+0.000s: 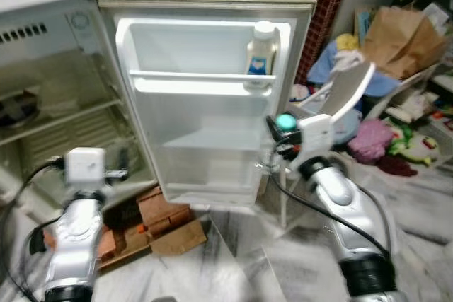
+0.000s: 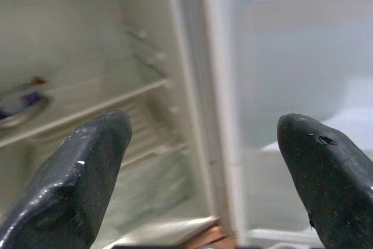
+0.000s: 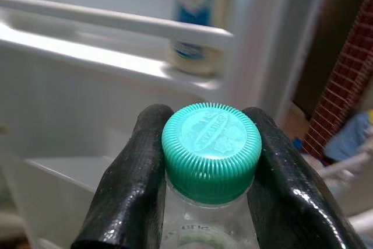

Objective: Restocking fridge

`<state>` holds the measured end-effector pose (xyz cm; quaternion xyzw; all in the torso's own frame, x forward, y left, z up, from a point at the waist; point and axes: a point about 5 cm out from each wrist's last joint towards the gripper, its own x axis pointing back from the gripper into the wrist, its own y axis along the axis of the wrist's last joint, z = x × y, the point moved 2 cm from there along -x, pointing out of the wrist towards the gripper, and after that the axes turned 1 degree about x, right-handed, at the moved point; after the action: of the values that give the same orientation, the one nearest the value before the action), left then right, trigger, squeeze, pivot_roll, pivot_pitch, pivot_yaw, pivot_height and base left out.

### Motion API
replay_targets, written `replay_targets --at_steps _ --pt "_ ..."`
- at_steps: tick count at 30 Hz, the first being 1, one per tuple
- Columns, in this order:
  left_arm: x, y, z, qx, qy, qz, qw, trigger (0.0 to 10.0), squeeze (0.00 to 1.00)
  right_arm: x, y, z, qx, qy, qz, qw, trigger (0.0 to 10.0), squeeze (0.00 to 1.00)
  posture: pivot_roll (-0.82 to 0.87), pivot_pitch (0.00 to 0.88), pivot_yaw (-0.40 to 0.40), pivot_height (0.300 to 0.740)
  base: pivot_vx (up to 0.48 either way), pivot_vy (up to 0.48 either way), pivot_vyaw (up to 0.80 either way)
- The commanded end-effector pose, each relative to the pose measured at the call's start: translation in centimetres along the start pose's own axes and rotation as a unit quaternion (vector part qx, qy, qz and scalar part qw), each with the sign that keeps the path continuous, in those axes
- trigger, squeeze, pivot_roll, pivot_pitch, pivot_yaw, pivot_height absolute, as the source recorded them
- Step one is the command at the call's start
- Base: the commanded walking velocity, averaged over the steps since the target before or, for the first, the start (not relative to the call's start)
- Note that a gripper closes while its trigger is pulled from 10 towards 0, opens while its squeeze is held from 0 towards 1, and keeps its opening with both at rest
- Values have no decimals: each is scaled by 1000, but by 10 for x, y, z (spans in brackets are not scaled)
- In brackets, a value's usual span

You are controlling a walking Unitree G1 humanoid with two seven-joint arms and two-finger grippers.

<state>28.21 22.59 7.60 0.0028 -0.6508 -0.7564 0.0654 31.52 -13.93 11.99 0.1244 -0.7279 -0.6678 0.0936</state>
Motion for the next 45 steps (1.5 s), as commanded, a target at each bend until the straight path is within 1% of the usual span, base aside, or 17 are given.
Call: replay_targets --at_steps 1,8,10,11,13,14,15,16,17,18,22,25,27,30,33,43,45 --pt "0 4 14 -10 15 -4 1000 10000 0 -8 18 16 -5 35 -35 999 10000 0 115 0 -48 740 379 0 0" --pt "3 1 14 3 27 3 1000 10000 0 -6 14 21 -8 55 -26 998 10000 0 115 0 -46 740 100 0 0" --pt "6 1 13 6 26 5 1000 10000 0 -5 13 21 -8 56 -24 998 10000 0 115 0 -47 740 0 0 0" --pt "11 -1 12 21 27 9 999 10000 0 -3 12 18 -8 52 -23 998 10000 0 113 0 -47 740 0 0 0" --pt "17 -1 10 31 22 6 999 10000 0 0 12 14 -9 41 -24 999 10000 0 115 0 -51 740 0 0 0" --pt "21 -1 7 36 10 2 999 10000 0 1 12 11 -11 32 -25 999 10000 0 120 0 -59 740 0 0 0" --pt "27 1 0 44 -14 -2 999 10000 0 5 11 5 -14 15 -25 999 10000 0 131 0 -69 740 0 0 0" --pt "27 1 0 44 -14 -2 999 10000 0 5 11 5 -14 15 -25 999 10000 0 131 0 -69 740 0 0 0" --pt "34 3 -11 52 -42 -4 998 10000 0 9 8 0 -22 -4 -23 999 10000 0 138 0 -75 740 0 0 0" --pt "37 4 -15 55 -54 -4 997 10000 0 11 7 -3 -26 -13 -21 999 10000 0 138 0 -75 740 0 0 0" --pt "51 7 -34 40 -95 -9 995 10000 0 19 2 -5 -26 -26 -12 999 10000 0 141 0 -80 740 0 0 0" --pt "57 8 -44 30 -112 -7 993 10000 0 23 1 -6 -26 -35 -11 999 10000 0 138 0 -74 740 0 0 0" --pt "60 8 -47 29 -125 -1 992 10000 0 24 2 -6 -26 -42 -10 999 10000 0 135 0 -71 740 0 0 0" --pt "56 8 -44 25 -127 3 992 10000 0 24 2 -5 -26 -43 -10 999 10000 0 133 0 -69 740 0 0 0" --pt "51 10 -39 25 -125 7 992 10000 0 23 1 -5 -25 -41 -9 999 10000 0 136 0 -71 740 0 447 0" --pt "49 11 -33 15 -110 6 994 10000 0 19 6 -2 -25 -36 -16 999 10000 0 140 0 -70 740 0 480 0" --pt "47 13 -31 6 -109 -1 994 10000 0 18 7 -3 -26 -37 -17 999 10000 0 139 0 -68 740 0 0 0"
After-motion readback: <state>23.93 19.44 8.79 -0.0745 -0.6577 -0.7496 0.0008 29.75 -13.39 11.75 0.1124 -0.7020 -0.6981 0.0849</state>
